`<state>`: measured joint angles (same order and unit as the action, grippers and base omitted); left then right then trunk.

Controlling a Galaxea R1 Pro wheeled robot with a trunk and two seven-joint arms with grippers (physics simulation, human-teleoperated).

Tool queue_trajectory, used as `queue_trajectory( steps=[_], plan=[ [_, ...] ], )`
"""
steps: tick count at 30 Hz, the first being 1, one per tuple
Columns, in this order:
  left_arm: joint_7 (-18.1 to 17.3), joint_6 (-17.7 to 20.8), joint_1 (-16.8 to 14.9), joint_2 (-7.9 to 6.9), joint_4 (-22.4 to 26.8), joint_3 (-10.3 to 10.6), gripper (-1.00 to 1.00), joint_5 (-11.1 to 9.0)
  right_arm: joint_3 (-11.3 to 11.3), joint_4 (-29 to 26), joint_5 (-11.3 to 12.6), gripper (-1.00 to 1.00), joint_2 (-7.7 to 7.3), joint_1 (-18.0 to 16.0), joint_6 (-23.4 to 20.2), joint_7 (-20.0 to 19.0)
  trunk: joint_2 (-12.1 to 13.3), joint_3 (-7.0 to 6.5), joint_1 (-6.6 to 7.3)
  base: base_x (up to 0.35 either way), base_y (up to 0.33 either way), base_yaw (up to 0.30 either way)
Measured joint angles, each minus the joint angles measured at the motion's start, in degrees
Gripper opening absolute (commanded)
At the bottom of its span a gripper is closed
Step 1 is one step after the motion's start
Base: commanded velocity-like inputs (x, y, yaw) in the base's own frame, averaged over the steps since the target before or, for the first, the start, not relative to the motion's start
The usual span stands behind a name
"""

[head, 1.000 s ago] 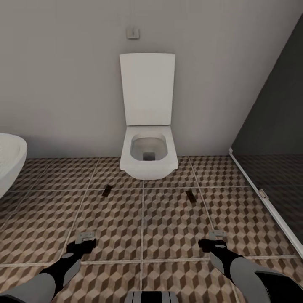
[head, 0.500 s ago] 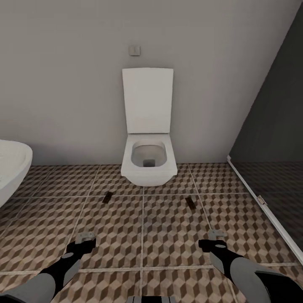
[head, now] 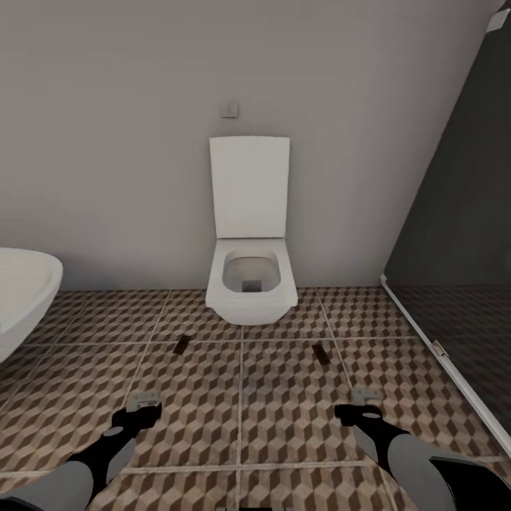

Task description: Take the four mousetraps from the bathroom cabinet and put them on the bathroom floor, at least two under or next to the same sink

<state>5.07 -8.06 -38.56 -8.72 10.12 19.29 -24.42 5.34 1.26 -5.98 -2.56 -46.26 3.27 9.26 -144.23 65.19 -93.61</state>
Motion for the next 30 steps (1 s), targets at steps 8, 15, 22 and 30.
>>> queue_trajectory(
  steps=[8, 15, 22, 30],
  plan=[
    [-0.1, -0.2, 0.0, -0.14, -2.8, -0.2, 1.00, -0.3, 0.1, 0.0, 0.5, 1.00, -0.12, 0.0, -0.2, 0.3, 0.1, -1.77, 0.21, 0.000, 0.000, 0.000],
    [-0.2, -0.3, 0.0, -0.19, -5.9, -0.2, 1.00, -1.4, 0.2, 0.1, 0.7, 1.00, -0.13, 0.3, -0.1, 1.5, 0.2, -3.32, 0.39, 0.000, 0.000, 0.000],
    [-0.2, -0.4, 0.1, -0.32, -8.8, -0.2, 1.00, -2.6, 0.1, 0.1, 0.6, 1.00, -0.09, 0.4, -0.1, 4.4, 0.3, -4.88, 0.57, 0.000, 0.000, 0.000],
    [-0.2, -0.3, 0.3, -0.43, -9.6, -0.2, 1.00, -3.3, 0.1, 0.2, 0.6, 1.00, -0.07, 0.4, -0.5, 6.2, 0.4, -6.65, 0.77, 0.000, 0.000, 0.000]
  ],
)
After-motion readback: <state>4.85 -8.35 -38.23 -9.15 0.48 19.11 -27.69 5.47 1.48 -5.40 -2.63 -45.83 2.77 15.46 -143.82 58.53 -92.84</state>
